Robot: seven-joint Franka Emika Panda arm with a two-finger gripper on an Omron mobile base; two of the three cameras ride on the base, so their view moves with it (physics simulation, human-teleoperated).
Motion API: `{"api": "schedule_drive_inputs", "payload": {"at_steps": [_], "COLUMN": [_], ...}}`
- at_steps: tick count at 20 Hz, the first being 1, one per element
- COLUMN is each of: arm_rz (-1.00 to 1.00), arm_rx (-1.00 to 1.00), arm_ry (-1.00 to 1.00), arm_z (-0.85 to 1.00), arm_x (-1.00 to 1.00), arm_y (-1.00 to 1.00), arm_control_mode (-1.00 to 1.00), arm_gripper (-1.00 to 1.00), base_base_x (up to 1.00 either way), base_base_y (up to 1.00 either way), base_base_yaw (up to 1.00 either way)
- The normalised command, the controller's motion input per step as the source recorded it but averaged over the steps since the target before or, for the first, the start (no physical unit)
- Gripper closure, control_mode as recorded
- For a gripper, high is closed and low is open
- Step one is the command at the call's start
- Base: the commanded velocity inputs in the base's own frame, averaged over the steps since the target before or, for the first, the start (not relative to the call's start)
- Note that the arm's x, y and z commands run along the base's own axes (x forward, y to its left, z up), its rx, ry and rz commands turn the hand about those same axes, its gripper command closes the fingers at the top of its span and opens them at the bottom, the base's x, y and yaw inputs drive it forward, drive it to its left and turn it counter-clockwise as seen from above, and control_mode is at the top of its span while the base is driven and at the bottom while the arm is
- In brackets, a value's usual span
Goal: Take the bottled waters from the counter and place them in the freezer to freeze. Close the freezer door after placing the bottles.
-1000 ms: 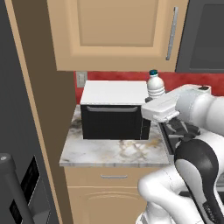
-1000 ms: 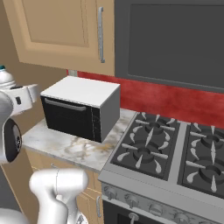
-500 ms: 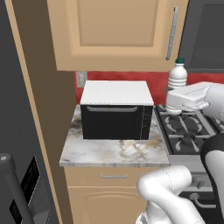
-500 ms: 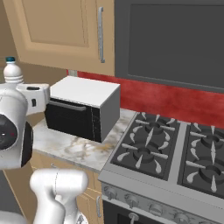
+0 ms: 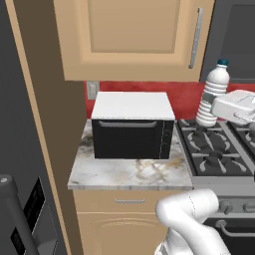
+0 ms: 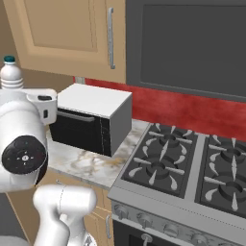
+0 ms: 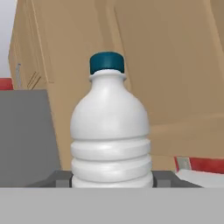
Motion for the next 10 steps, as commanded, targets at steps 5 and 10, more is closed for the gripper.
{"api": "schedule_drive_inputs", "payload": {"at_steps": [5,10], "arm_rz": [0.15,0.11], "arm_rx": [0.0,0.0], "arm_ry": [-0.3,-0.3], "arm_z": [-0.12,-0.1], "arm_x": [-0.14,-0.11], "arm_y": [0.0,0.0], "arm_control_mode": [-1.0,-1.0], "arm_gripper": [1.0,1.0], "base_base_x": [0.0,0.0], "base_base_y": [0.0,0.0], "base_base_yaw": [0.0,0.0]}}
